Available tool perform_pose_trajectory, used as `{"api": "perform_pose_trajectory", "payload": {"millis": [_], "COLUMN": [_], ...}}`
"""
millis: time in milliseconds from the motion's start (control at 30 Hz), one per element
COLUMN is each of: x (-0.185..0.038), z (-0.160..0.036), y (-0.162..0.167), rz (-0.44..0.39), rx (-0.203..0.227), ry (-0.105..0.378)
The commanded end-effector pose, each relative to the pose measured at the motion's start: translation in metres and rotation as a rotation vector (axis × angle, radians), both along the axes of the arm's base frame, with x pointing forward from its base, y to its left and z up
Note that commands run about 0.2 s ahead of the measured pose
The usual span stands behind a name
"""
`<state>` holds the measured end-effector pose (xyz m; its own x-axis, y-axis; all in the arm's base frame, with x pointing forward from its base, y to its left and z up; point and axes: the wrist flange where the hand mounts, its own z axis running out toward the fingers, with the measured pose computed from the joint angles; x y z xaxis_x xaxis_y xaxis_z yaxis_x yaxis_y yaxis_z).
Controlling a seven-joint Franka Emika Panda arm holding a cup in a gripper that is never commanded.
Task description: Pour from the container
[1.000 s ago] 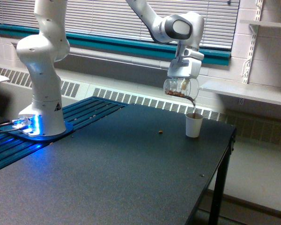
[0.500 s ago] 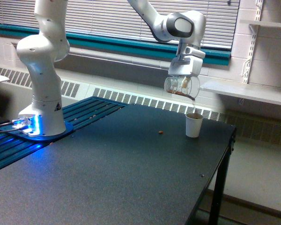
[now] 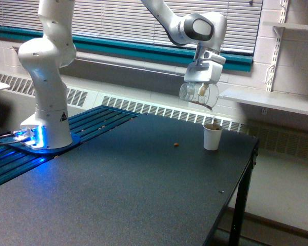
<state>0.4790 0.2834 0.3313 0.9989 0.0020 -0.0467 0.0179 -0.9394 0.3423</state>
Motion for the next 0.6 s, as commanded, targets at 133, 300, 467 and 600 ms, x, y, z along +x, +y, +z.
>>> {"api": "perform_pose_trajectory", "payload": {"millis": [133, 300, 467, 600], "x": [-0.0012, -0.0007, 0.0001, 0.0008], "z": [0.0042, 0.0054, 0.0075, 0.0087], "y": [0.0067, 0.007, 0.0075, 0.0079], "rz": [0.018, 0.02, 0.022, 0.02], "rx": [-0.006, -0.007, -0.008, -0.006], "ry": [0.021, 0.032, 0.043, 0.047]}}
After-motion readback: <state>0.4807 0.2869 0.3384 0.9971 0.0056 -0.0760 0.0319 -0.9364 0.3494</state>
